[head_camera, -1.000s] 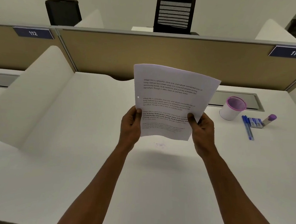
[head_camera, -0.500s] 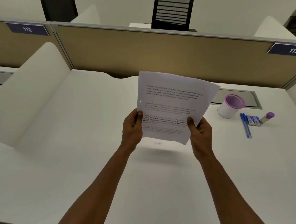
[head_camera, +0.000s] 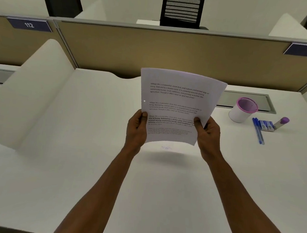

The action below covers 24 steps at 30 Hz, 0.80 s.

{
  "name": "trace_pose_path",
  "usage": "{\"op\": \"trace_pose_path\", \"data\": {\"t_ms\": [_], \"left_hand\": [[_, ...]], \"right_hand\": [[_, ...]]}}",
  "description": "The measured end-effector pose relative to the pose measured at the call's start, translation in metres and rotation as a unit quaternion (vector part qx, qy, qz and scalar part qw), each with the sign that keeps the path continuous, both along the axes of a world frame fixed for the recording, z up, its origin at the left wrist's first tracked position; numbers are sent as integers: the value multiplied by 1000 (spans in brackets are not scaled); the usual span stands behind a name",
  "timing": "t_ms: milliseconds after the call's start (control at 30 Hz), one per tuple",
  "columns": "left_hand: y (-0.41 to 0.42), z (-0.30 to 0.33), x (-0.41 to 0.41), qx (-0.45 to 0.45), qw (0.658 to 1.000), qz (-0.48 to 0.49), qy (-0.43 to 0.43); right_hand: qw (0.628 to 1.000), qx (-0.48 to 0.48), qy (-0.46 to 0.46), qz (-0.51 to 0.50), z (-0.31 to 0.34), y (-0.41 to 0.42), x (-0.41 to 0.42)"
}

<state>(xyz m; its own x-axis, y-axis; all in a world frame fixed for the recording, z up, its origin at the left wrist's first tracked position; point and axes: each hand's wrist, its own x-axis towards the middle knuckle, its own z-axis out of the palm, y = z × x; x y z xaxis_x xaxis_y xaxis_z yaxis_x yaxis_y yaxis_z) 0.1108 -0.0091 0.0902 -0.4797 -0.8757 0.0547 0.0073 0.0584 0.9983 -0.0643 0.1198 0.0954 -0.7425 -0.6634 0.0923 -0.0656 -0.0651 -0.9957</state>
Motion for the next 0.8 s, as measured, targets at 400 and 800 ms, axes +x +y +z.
{"op": "trace_pose_path", "data": {"t_ms": [400,800], "left_hand": [[-65,24,3,-3,999,24,30],[-125,-49,36,86,966,164,-178]], "right_hand": [[999,-2,22,48,28,-56,-7],[980,156,-112,52,-53,-132,40]]}}
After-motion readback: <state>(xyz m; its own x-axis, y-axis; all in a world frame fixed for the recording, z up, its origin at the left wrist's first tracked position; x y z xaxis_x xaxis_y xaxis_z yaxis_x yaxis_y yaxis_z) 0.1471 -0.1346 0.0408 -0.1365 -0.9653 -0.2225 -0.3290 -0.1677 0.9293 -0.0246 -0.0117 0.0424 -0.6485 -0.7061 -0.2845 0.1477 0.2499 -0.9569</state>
